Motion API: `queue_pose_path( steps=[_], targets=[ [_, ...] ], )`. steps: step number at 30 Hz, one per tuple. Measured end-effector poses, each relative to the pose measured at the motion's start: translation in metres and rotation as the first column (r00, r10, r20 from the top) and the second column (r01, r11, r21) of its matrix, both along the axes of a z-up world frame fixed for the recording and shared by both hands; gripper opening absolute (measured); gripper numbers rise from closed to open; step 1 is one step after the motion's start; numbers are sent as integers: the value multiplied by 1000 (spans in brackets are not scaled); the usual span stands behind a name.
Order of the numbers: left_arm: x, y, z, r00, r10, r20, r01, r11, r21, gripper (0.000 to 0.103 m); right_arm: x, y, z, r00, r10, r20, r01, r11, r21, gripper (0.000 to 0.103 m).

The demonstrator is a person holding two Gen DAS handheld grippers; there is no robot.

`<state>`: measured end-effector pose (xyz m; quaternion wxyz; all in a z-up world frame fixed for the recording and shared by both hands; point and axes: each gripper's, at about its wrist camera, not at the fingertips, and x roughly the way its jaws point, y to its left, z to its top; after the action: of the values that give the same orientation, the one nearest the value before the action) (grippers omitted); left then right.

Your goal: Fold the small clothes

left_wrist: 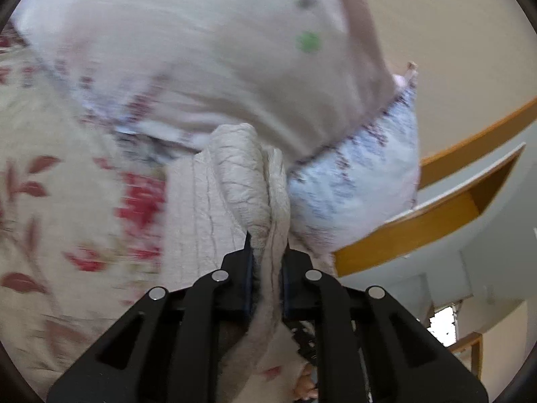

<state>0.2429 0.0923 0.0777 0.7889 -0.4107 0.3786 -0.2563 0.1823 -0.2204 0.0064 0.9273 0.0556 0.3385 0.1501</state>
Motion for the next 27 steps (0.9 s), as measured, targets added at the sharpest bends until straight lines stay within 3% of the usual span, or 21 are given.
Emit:
queue_pose_path(
  steps=[6, 11, 13, 15, 18, 20, 22, 24, 25, 27],
  targets=[
    [11, -88, 12, 992, -125, 34, 127, 990, -62, 11, -23, -64, 14, 991, -118, 59, 113, 990, 85, 78],
    [17, -177, -13, 967, -254, -10, 253, 965, -65, 12, -31, -126, 7, 973, -228, 25, 218, 954, 203, 78],
    [21, -205, -37, 950, -306, -68, 302, 951, -62, 15, -30, -143, 0, 968, -250, -9, 244, 936, 253, 78],
    [23, -226, -58, 917, -378, -128, 367, 925, -100, 19, -32, -158, -5, 965, -260, -41, 260, 920, 294, 77],
    [13, -226, -53, 890, -449, -78, 436, 889, -142, 27, -38, -172, -6, 969, -239, -62, 246, 910, 334, 77],
    [4, -210, -36, 903, -429, -10, 426, 899, -103, 56, -37, -174, -4, 979, -189, -82, 206, 898, 390, 77],
    [-7, -184, -22, 933, -359, 34, 359, 933, -6, 62, -36, -176, -4, 985, -138, -99, 168, 878, 447, 77],
    [-15, -164, -15, 960, -276, 45, 266, 952, 152, 64, -30, -170, -3, 991, -58, -123, 112, 861, 496, 77],
    [-20, -153, -15, 977, -209, 42, 191, 946, 262, 64, -26, -166, -3, 990, -33, -134, 96, 858, 504, 77],
    [-23, -134, -22, 988, -148, 36, 129, 937, 324, 65, -14, -153, -5, 984, 17, -179, 77, 861, 502, 77]
  ],
)
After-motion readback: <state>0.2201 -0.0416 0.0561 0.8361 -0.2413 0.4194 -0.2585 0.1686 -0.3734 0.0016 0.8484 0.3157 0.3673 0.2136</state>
